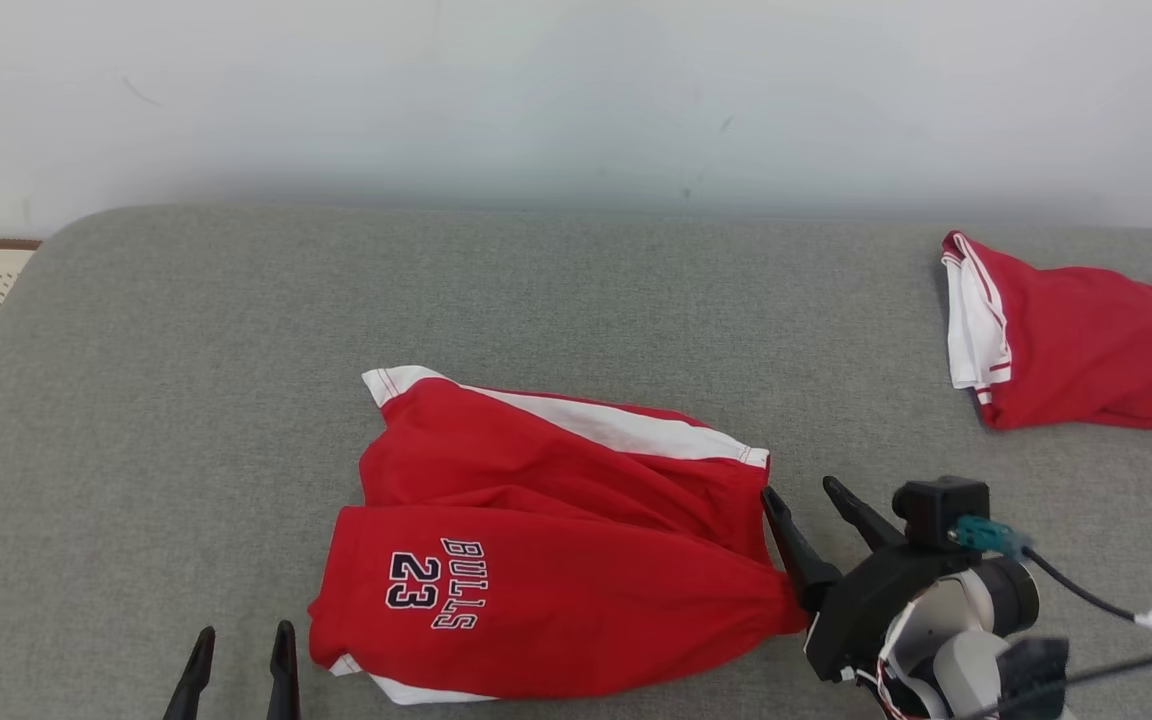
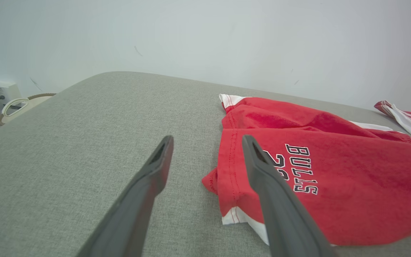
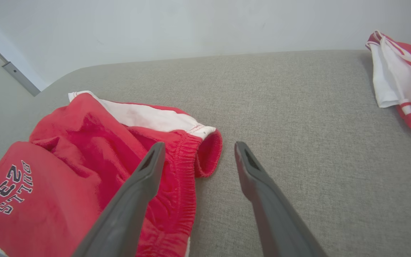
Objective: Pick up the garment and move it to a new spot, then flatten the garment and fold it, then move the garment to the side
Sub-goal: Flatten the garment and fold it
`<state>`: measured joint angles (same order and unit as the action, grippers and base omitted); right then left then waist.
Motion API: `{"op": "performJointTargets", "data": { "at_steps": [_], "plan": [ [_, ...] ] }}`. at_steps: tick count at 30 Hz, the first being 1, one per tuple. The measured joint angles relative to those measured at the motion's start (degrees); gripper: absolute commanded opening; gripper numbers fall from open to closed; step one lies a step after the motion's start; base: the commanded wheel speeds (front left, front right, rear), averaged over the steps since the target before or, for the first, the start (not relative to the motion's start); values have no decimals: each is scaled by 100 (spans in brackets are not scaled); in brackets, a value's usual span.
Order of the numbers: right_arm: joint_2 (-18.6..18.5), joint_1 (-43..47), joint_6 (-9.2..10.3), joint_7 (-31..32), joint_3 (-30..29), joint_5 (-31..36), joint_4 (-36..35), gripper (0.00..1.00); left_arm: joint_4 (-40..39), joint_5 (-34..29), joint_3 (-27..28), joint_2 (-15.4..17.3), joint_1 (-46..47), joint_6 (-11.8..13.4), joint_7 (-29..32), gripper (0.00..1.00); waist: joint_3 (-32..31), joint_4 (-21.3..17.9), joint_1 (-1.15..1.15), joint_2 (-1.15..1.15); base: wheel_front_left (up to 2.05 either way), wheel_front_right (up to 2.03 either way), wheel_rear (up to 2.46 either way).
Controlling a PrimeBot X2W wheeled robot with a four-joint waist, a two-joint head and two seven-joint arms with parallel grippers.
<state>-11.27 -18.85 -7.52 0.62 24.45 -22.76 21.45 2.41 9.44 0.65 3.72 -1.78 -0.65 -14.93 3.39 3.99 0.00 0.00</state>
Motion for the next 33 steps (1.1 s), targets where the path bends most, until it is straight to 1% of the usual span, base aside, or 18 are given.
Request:
{"op": "performJointTargets", "data": {
  "at_steps": [2,14,15,16,17,18,19,22,23,24,29,33],
  "plan": [
    [-26,-170,0,147,96,-87,232,100,-16,-2,-19,-9,-10,1,0,100,-9,31,0,0,0,0,0],
    [-108,-956,0,467,667,-478,1337,100,-15,-37,-69,-55,7,-24,0,100,63,301,0,0,0,0,0],
    [-113,-1001,0,454,706,-499,1410,78,-11,-35,-70,-55,8,-24,0,100,72,324,0,0,0,0,0],
    [-113,-1001,0,454,706,-499,1410,34,-11,-35,-70,-55,8,-24,0,100,72,324,0,0,0,0,0],
    [-114,-1115,0,334,772,-525,1510,7,4,-30,-74,-63,29,-25,0,100,91,367,0,0,0,0,0],
    [-114,-1115,0,334,772,-525,1510,0,4,-30,-74,-63,29,-25,0,100,91,367,0,0,0,0,0],
    [-112,-1268,0,162,827,-530,1564,0,12,-19,-74,-63,33,-25,0,100,114,391,0,0,0,0,0],
    [-118,-1453,0,-21,849,-535,1604,0,22,12,-71,-68,34,-25,0,100,135,401,0,0,0,0,0],
    [-118,-1642,0,-130,848,-597,1639,0,43,12,-66,-71,40,-27,0,100,147,399,0,0,0,0,0],
    [-118,-1642,0,-130,848,-597,1639,0,43,12,-66,-71,40,-27,0,100,147,399,0,0,0,0,0],
    [-112,-2182,0,-181,968,-779,1774,0,71,19,-89,-76,71,-37,0,100,184,379,0,0,0,0,0],
    [-79,-2702,0,-268,1024,-876,2052,0,92,58,-142,-79,125,-70,0,100,253,387,0,0,0,0,0]
  ]
}}
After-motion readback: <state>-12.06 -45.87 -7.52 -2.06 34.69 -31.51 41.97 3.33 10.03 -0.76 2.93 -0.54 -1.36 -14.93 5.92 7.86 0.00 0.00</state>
